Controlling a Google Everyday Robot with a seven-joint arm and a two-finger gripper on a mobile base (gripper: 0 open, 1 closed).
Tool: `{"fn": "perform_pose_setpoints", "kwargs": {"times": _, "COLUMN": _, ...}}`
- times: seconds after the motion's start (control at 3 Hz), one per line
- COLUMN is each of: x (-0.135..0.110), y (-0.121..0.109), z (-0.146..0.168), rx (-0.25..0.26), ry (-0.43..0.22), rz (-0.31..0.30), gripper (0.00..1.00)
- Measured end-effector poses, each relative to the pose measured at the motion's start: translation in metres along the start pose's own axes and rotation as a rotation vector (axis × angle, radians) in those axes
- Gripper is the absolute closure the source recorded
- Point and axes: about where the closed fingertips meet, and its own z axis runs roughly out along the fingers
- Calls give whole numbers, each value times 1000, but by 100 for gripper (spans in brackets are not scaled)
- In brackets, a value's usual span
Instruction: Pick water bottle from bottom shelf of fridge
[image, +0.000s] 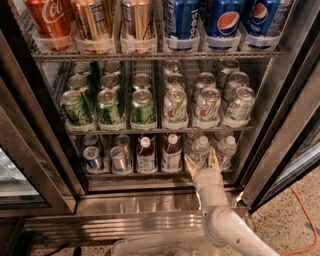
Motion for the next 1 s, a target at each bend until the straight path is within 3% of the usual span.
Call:
{"fn": "perform_pose_setpoints", "kwargs": {"times": 0.67, "x": 4, "y": 3, "z": 9, "rx": -11, "ry": 15, "rz": 16, "gripper": 37}}
{"fn": "perform_pose_setpoints", "kwargs": {"times": 1.0, "x": 7, "y": 5, "z": 11, "rx": -23, "ry": 27, "rz": 23, "gripper": 56}}
